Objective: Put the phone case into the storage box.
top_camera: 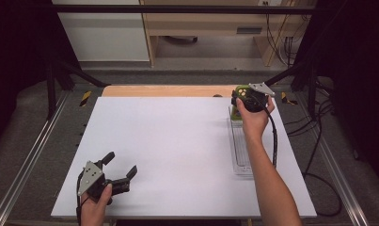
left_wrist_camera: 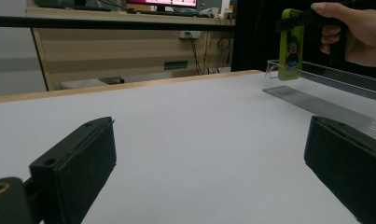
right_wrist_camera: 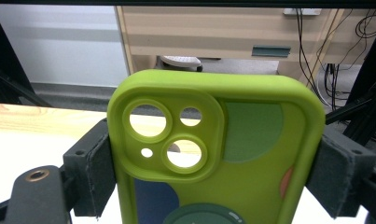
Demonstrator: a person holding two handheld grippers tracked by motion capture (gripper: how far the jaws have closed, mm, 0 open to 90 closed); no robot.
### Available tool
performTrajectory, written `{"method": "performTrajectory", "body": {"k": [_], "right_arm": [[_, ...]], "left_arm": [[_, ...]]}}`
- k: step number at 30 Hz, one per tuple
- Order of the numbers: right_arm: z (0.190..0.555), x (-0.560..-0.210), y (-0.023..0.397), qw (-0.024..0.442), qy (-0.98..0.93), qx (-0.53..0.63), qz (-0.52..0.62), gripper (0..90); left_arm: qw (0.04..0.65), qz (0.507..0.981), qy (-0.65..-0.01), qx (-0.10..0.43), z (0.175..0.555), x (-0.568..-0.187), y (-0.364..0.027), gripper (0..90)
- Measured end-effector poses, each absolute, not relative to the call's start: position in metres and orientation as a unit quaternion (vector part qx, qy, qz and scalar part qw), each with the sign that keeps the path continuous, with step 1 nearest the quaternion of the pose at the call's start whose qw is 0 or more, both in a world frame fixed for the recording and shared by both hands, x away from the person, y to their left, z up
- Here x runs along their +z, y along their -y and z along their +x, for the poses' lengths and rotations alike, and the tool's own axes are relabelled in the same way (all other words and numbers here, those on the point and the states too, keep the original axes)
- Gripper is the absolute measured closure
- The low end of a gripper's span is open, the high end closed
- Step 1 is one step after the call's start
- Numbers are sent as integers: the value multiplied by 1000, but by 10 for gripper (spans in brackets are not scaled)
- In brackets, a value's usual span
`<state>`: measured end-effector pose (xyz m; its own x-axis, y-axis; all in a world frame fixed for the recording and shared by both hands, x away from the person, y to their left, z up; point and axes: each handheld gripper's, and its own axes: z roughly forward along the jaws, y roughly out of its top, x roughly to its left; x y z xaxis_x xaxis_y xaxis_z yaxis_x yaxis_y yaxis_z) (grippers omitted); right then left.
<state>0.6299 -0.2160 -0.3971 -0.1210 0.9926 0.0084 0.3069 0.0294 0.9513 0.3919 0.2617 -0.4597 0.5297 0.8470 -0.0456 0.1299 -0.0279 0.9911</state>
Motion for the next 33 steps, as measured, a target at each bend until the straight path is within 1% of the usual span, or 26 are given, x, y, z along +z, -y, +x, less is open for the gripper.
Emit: {"method": "performTrajectory", "body": {"k": [18, 33], "right_arm": [[630, -403, 218, 389, -596, 441, 546, 162], [632, -416, 219, 391, -591, 437, 553, 162]], "left_arm": [[587, 650, -375, 304, 392, -461, -261, 18], [585, 654, -374, 301, 393, -462, -260, 19]]}}
